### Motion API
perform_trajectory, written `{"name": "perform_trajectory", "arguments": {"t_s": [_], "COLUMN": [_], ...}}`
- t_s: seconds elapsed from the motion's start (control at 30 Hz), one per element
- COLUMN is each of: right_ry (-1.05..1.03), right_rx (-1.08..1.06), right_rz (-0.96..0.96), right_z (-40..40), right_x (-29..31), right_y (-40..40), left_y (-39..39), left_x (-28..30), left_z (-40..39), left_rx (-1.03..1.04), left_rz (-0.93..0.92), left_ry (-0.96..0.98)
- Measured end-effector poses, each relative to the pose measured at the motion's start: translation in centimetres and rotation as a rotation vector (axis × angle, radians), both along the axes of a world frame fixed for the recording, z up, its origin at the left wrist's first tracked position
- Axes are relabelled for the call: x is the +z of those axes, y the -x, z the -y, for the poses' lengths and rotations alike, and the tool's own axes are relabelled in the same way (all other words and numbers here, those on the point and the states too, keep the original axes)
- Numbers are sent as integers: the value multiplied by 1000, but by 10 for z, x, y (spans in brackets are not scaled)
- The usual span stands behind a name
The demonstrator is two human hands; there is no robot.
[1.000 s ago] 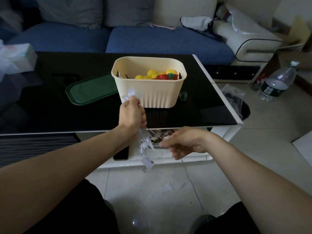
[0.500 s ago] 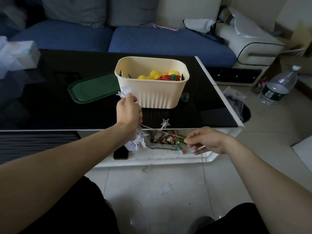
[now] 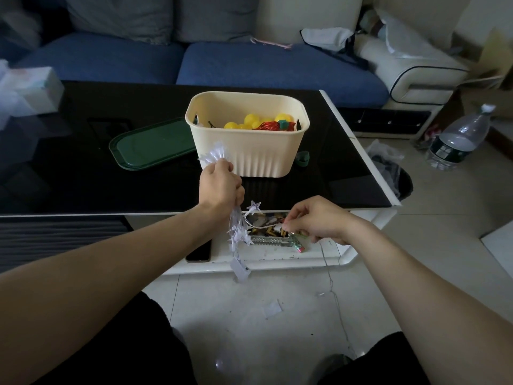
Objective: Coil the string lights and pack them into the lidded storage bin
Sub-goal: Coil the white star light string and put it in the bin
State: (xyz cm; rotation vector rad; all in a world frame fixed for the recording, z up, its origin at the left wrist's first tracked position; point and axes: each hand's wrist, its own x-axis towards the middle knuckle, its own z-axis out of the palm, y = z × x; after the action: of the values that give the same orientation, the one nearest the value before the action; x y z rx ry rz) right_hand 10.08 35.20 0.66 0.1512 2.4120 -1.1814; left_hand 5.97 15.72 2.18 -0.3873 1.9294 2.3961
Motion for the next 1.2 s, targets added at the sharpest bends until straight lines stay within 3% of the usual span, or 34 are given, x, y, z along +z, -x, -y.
{"name": "perform_trajectory", "arguments": {"t_s": [0.3,0.57,0.87,1.2], "right_ry": [76,21,-69,-158], "right_rx": [19,173,110,38], "right_rz": [-70,102,-57,-200], "right_z": [5,11,19,43], "right_x": [21,28,14,5], "right_y": [-6,-14,-13,-13], "left_y": [1,-1,-11,-11], "left_x": [-4,-3,0,-12], "left_z": [-1,-4,-15,-22], "left_rx": [27,-44,-263,-256], "left_rz": [-40,-42,36,271], "left_ry": [102,20,23,167]}}
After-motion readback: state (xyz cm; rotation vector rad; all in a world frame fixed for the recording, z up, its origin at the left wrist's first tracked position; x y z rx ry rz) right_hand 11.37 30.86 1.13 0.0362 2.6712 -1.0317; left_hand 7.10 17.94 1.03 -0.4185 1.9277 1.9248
